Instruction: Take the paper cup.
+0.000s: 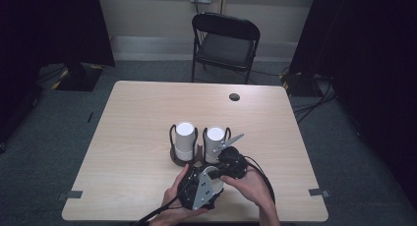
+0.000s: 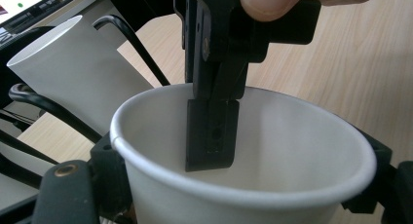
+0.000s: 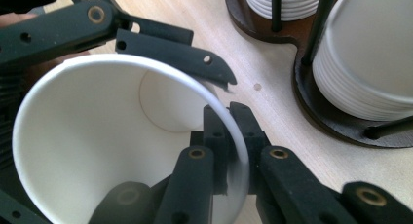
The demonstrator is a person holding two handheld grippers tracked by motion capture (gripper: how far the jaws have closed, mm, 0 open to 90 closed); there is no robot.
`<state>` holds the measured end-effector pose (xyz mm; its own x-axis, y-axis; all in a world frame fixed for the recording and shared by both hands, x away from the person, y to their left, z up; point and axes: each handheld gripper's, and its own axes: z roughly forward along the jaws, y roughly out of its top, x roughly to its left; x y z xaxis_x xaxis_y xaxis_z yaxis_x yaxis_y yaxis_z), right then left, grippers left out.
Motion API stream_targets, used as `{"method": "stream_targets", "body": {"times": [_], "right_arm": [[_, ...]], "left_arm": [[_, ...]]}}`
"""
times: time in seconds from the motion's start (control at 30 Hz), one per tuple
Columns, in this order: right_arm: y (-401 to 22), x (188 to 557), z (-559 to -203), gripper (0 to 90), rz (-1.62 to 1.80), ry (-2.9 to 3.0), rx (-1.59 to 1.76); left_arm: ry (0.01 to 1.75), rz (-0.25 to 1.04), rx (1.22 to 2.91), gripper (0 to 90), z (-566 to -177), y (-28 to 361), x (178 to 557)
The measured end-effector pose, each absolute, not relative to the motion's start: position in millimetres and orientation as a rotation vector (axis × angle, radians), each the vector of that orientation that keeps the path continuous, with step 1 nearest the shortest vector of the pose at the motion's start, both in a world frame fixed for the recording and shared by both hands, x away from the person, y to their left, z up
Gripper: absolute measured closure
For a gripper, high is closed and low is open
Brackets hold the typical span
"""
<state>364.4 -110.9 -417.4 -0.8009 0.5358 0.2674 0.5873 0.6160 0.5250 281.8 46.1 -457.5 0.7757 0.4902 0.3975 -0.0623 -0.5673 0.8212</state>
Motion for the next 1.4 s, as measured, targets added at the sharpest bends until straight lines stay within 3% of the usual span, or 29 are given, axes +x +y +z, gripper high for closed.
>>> {"method": "stream_targets", "body": {"times": [0.37, 0.67, 0.97, 1.4], "right_arm": [[-117.5, 362.9, -417.8, 75.2, -1.052, -2.720, -1.010], [-123.0, 357.0, -418.8, 57.9, -1.151, -2.752, -1.040], [-128.9, 352.7, -420.4, 46.8, -1.367, -2.740, -1.036], [-143.7, 346.7, -428.1, 42.2, -1.590, -2.623, -1.146]], "left_arm": [[0.410, 0.740, 2.009, 21.6, -458.9, 50.4, 285.8], [0.463, 0.708, 1.988, 21.5, -461.8, 56.7, 288.3], [0.528, 0.678, 1.935, 21.4, -464.2, 62.8, 290.8], [0.579, 0.652, 1.914, 21.6, -464.8, 75.0, 294.1]]}}
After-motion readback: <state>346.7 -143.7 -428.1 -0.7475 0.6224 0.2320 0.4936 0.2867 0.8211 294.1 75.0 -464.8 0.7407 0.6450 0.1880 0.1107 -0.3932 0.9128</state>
